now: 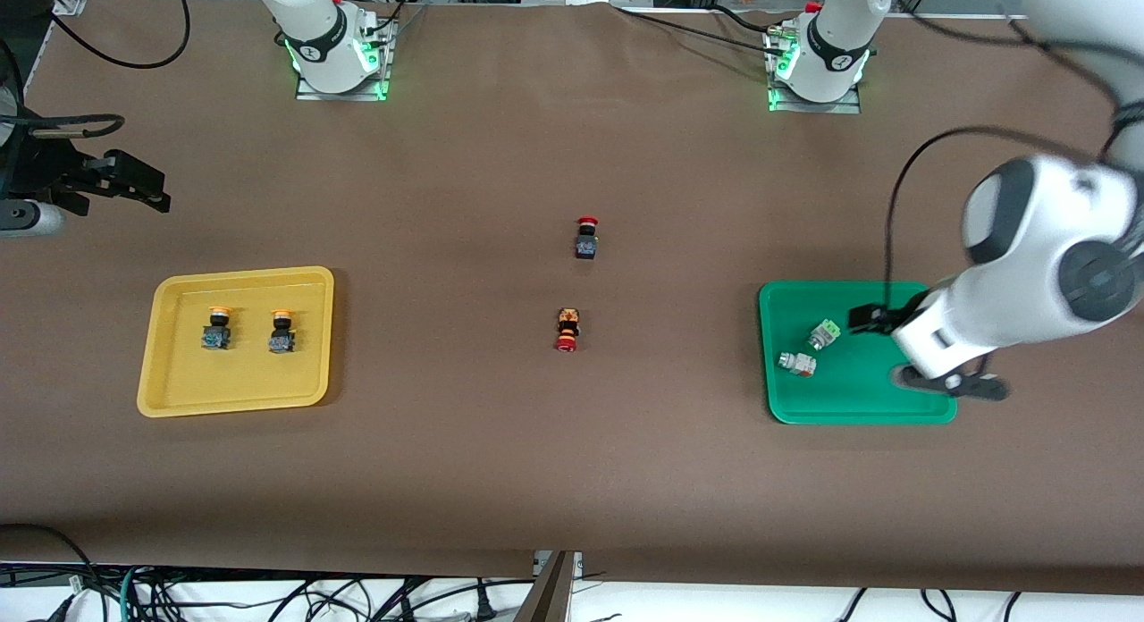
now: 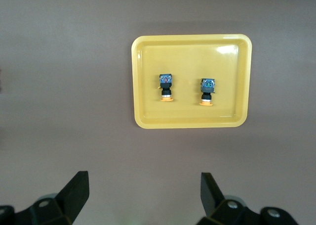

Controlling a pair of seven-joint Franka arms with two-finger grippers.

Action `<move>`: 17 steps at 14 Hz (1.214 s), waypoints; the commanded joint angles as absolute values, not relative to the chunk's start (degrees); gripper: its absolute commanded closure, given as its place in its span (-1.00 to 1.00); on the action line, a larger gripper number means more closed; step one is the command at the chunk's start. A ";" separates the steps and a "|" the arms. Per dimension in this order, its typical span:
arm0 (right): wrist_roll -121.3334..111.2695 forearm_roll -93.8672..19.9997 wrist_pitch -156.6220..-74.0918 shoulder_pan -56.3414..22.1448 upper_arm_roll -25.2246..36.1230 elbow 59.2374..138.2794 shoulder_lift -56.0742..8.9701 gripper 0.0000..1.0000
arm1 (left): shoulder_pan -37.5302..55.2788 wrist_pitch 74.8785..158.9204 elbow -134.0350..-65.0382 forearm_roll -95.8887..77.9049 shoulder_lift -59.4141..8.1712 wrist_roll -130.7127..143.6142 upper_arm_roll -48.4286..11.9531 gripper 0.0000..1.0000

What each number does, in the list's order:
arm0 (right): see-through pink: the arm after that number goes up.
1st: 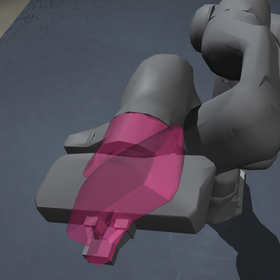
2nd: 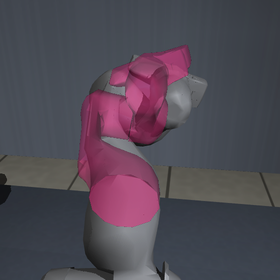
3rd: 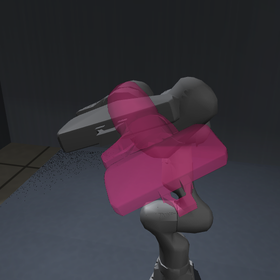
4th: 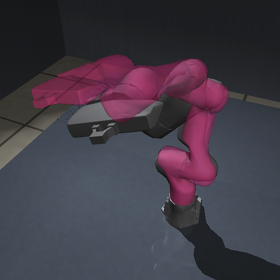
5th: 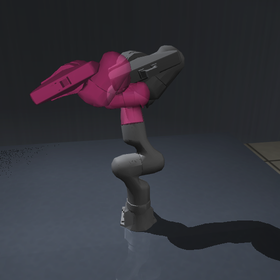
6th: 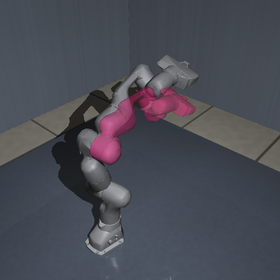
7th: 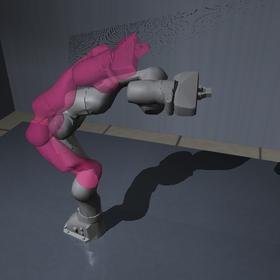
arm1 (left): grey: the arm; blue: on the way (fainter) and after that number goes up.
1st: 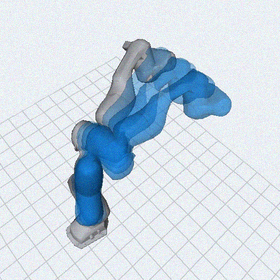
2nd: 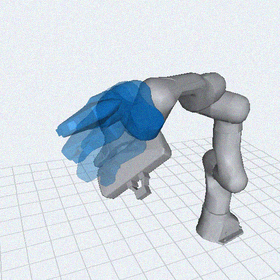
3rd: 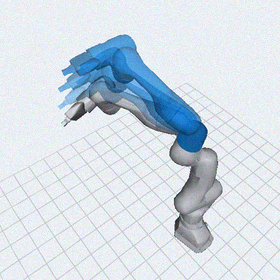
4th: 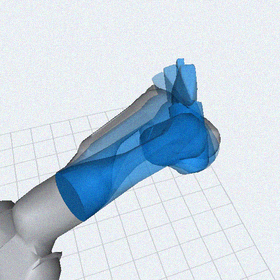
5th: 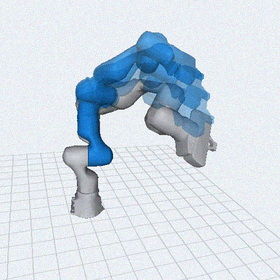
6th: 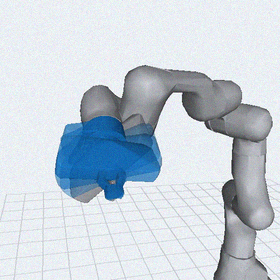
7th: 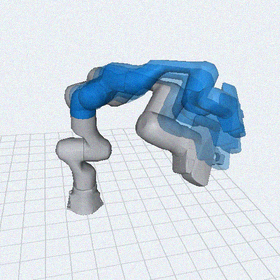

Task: Place green and yellow buttons in trays

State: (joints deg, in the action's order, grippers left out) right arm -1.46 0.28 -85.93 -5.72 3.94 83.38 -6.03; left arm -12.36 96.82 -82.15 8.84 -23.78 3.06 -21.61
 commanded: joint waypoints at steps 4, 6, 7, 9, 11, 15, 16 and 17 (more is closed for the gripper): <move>-1.67 1.06 -85.34 -5.80 4.13 83.32 -5.54 -1.00 | -14.68 85.54 -80.27 6.50 -13.27 2.02 -21.80 -1.00; -1.15 0.79 -85.34 -5.71 4.31 83.32 -5.54 -1.00 | -14.68 84.11 -78.49 6.59 -13.36 1.93 -21.88 -1.00; -1.14 0.79 -85.43 -5.71 4.31 83.32 -5.62 -1.00 | -14.68 83.76 -78.40 6.42 -13.27 1.85 -22.23 -1.00; -1.06 0.70 -85.43 -5.71 4.22 83.32 -5.62 -1.00 | -13.98 84.20 -79.44 6.50 -10.48 1.67 -21.54 -1.00; -1.05 0.70 -85.78 -5.54 4.31 83.32 -5.71 -1.00 | -12.58 84.20 -82.25 4.59 -6.79 2.20 -18.92 -1.00; -1.05 0.79 -85.87 -5.54 4.31 83.32 -5.71 -1.00 | 1.31 84.90 -90.86 -0.69 1.48 1.50 1.13 -1.00; -1.05 0.88 -85.87 -5.54 4.31 83.32 -5.71 -1.00 | 1.14 86.12 -92.71 -2.62 2.63 1.49 1.49 -1.00; -1.14 0.88 -85.70 -5.54 4.31 83.32 -5.71 -1.00 | 1.06 86.57 -92.90 -3.25 2.72 1.23 1.58 -1.00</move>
State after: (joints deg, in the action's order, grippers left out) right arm -1.43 0.37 -85.96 -5.56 4.30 83.36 -6.04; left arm -0.14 84.20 -87.90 -1.19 -0.72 2.44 0.18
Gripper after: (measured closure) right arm 0.000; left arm 0.000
